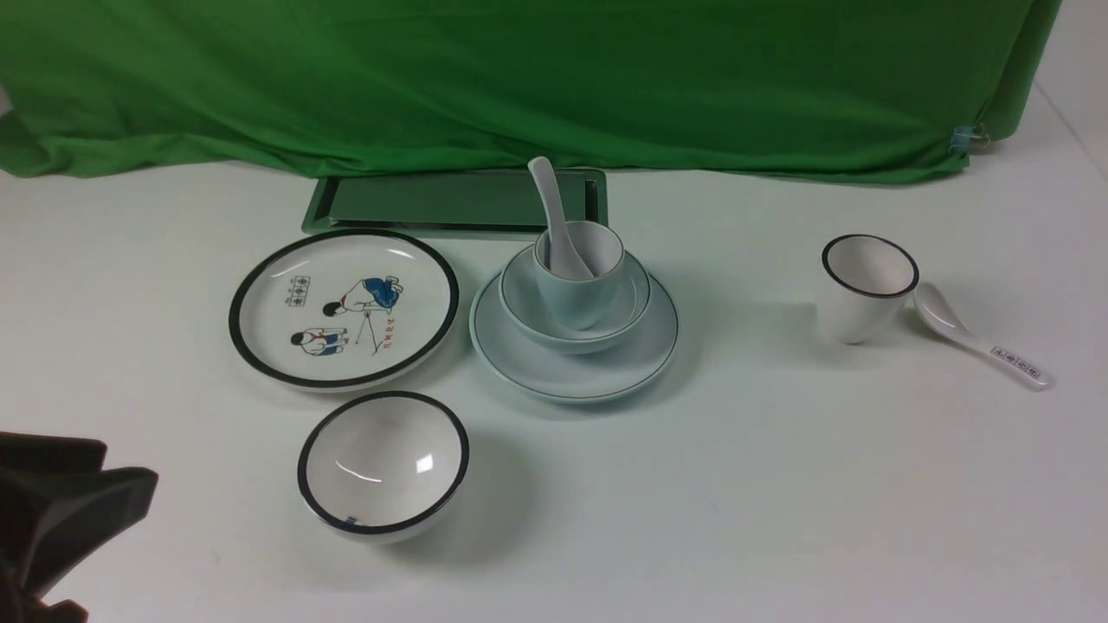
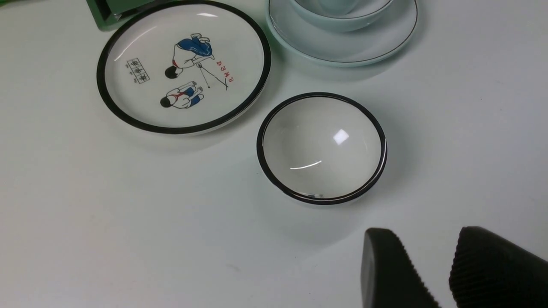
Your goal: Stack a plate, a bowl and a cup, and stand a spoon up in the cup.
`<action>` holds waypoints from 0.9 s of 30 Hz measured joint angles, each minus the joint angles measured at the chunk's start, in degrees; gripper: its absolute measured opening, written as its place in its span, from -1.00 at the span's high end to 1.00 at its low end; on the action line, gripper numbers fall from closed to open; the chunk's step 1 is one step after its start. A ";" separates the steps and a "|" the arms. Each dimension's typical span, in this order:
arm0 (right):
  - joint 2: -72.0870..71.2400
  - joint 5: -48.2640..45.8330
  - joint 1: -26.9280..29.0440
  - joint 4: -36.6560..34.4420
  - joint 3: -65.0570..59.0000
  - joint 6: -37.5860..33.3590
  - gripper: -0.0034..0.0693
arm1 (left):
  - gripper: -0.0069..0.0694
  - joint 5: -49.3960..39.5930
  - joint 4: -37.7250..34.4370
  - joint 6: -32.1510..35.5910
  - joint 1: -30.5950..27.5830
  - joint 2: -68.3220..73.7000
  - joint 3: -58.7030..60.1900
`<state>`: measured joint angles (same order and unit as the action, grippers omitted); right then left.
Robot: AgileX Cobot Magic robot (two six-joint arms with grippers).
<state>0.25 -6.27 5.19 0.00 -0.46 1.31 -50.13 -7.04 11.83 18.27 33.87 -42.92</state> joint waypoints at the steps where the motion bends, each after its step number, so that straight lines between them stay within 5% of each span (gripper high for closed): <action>1: -0.07 -0.88 0.07 0.00 0.00 0.02 0.89 | 0.33 0.00 0.00 0.00 0.00 0.00 0.00; 27: -0.25 -6.25 -1.09 0.00 -0.05 0.41 0.80 | 0.32 0.00 0.00 0.00 0.00 0.00 0.00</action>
<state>0.00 -12.52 4.11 0.00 -0.51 1.72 -50.13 -7.04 11.83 18.27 33.87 -42.92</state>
